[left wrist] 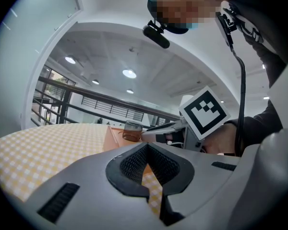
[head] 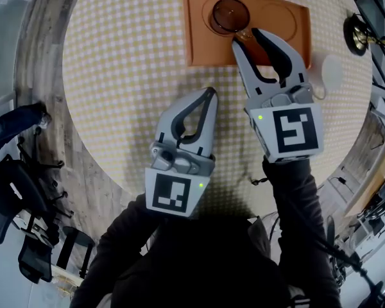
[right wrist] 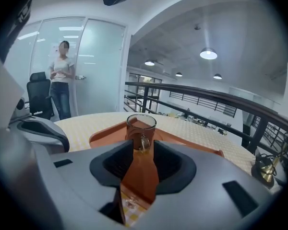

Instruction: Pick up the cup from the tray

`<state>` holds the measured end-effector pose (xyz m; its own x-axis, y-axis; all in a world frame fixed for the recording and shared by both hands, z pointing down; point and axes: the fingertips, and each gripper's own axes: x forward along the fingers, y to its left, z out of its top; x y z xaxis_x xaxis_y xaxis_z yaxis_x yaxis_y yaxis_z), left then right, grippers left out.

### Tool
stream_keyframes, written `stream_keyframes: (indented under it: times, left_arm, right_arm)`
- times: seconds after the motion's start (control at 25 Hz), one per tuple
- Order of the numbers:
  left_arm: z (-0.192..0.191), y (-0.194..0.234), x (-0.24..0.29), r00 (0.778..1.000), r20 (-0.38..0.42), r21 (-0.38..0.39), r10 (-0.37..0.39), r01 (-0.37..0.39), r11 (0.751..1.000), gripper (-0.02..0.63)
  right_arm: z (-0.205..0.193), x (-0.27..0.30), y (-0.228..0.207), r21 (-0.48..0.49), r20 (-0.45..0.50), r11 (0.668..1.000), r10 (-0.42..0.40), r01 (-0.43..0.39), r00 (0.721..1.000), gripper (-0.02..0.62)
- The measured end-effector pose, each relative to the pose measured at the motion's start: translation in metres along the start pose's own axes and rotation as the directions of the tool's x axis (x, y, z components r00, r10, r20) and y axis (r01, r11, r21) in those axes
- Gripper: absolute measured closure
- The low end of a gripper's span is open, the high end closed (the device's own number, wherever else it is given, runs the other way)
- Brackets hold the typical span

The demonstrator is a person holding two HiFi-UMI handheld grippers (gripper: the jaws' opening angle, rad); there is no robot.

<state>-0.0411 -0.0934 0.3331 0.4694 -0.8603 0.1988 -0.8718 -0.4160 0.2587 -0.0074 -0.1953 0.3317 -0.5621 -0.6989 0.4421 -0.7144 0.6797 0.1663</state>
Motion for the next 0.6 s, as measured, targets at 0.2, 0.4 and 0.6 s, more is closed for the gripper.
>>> stream_keyframes:
  times: [0.2,0.4,0.6]
  left_arm:
    - [-0.005,-0.004,0.005,1.000,-0.001,-0.013,-0.004,0.004,1.000,0.601]
    - [-0.008,-0.001,0.016,1.000,-0.008,-0.022,-0.002,0.002,1.000,0.601]
    - [-0.018,0.006,0.010,1.000,-0.016,-0.020,0.000,-0.001,1.000,0.601]
  right_arm:
    - [-0.010,0.002,-0.002,-0.035,-0.073,0.999,0.020,-0.022,0.997,0.490]
    - [-0.014,0.010,-0.008,-0.050,-0.110,0.998,0.031,-0.037,0.993,0.525]
    - [-0.020,0.015,0.002,-0.051,-0.135,0.998,0.029,-0.037,0.990,0.538]
